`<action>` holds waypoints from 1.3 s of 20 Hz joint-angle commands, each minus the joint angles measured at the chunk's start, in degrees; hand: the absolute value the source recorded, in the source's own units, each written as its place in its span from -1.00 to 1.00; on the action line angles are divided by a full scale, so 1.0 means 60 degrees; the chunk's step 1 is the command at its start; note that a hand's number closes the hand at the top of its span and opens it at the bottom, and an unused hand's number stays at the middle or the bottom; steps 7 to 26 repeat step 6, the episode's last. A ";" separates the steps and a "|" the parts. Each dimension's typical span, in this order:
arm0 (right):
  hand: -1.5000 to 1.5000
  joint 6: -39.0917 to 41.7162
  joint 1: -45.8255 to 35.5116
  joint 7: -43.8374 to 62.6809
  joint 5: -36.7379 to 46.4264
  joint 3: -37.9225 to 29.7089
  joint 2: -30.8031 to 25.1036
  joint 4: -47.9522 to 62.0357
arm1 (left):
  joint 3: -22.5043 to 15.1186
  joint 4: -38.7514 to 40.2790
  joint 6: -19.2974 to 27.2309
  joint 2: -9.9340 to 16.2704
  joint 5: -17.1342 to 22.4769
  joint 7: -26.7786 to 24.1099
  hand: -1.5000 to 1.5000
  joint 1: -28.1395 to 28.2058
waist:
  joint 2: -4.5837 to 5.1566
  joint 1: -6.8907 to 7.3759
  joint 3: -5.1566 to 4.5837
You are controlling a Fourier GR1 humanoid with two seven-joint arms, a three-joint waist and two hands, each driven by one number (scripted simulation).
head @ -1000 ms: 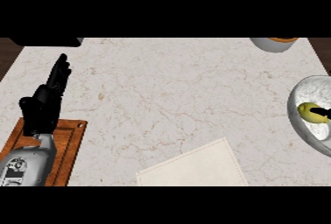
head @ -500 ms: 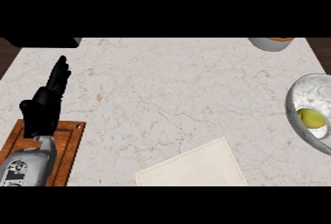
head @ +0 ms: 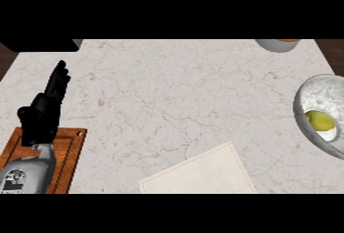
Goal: Pick the lemon from the placemat and place it in the bowl
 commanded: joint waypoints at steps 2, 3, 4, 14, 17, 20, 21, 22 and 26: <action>-1.00 0.2541 0.0757 -0.1948 -0.0286 0.0077 -0.0256 -0.0166 | -0.0006 0.0216 0.0123 -0.0148 -0.0063 -0.0225 0.00 0.0055 | -0.0004 -0.0112 0.0002; -1.00 0.2207 0.0825 -0.1942 -0.0365 0.0122 0.0213 -0.0257 | 0.0077 0.0138 0.0050 -0.0066 0.0034 0.0153 0.00 -0.0231 | -0.0020 -0.0089 -0.0002; -1.00 0.2139 0.1061 -0.2256 -0.0410 0.0109 0.0166 -0.0349 | -0.0070 0.0061 0.0171 -0.0191 -0.0123 -0.0057 0.00 0.0077 | -0.0023 -0.0084 0.0013; -1.00 0.2501 0.1315 -0.2209 -0.0628 0.0113 -0.0015 -0.0524 | 0.0187 0.0084 -0.0055 0.0067 0.0091 -0.0215 0.00 0.0218 | -0.0041 -0.0102 0.0003; -1.00 0.2501 0.1315 -0.2209 -0.0628 0.0113 -0.0015 -0.0524 | 0.0187 0.0084 -0.0055 0.0067 0.0091 -0.0215 0.00 0.0218 | -0.0041 -0.0102 0.0003; -1.00 0.2501 0.1315 -0.2209 -0.0628 0.0113 -0.0015 -0.0524 | 0.0187 0.0084 -0.0055 0.0067 0.0091 -0.0215 0.00 0.0218 | -0.0041 -0.0102 0.0003; -1.00 0.2501 0.1315 -0.2209 -0.0628 0.0113 -0.0015 -0.0524 | 0.0187 0.0084 -0.0055 0.0067 0.0091 -0.0215 0.00 0.0218 | -0.0041 -0.0102 0.0003; -1.00 0.2501 0.1315 -0.2209 -0.0628 0.0113 -0.0015 -0.0524 | 0.0187 0.0084 -0.0055 0.0067 0.0091 -0.0215 0.00 0.0218 | -0.0041 -0.0102 0.0003; -1.00 0.2501 0.1315 -0.2209 -0.0628 0.0113 -0.0015 -0.0524 | 0.0187 0.0084 -0.0055 0.0067 0.0091 -0.0215 0.00 0.0218 | -0.0041 -0.0102 0.0003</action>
